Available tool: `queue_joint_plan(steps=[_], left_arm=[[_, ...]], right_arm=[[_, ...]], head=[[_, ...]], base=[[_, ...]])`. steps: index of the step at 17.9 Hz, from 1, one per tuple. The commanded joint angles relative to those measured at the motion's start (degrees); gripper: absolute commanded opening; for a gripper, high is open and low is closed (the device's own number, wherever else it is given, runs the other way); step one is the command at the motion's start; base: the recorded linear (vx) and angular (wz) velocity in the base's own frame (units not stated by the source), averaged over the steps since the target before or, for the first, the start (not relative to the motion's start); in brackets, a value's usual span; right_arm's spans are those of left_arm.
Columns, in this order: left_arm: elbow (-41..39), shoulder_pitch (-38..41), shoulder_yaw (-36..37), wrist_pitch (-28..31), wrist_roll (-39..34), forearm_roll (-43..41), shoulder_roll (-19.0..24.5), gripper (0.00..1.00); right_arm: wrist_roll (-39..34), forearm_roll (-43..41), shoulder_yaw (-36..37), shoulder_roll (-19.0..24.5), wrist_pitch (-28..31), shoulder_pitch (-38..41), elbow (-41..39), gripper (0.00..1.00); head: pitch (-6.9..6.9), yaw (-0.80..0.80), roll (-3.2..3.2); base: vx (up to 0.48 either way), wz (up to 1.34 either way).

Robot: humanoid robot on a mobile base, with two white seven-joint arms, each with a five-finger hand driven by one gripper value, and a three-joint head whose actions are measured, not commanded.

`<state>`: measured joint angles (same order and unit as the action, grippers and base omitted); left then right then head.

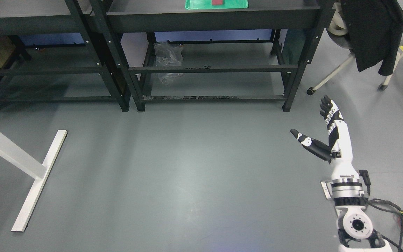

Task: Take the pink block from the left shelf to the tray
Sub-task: 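Drive toward the shelf while raising the right hand toward the green tray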

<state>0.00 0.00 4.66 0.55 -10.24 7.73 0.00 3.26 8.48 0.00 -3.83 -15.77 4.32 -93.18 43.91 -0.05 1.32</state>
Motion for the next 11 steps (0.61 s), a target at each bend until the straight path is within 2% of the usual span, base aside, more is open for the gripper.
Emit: queue_joint_plan(steps=[1,3,7,11], left_arm=[[-1.0,-1.7,0.0,0.0,0.0,0.0,1.0,1.00],[-1.0,-1.7,0.0,0.0,0.0,0.0,1.0,1.00],[-1.0,-1.7,0.0,0.0,0.0,0.0,1.0,1.00],[-1.0,-1.8,0.0,0.0,0.0,0.0,1.0,1.00]], right_arm=[[2.1,47.8,1.5,-5.5,-2.3,-0.8,-0.5,1.00],[5.3,46.3,1.3,-3.8,-4.8,-0.4,-0.5,1.00],[5.7,47.1,0.5,-0.8,-4.7,-0.1,-0.5,0.99],[6.1,55.3,-3.0,2.8,-4.4,1.7,-0.5,0.95]], head=[[0.00,0.00,0.00],[0.00,0.00,0.00],[0.00,0.00,0.00],[0.00,0.00,0.00]], base=[[0.183,0.00],[0.192,-0.02],[0.190,-0.04],[0.167,0.13]])
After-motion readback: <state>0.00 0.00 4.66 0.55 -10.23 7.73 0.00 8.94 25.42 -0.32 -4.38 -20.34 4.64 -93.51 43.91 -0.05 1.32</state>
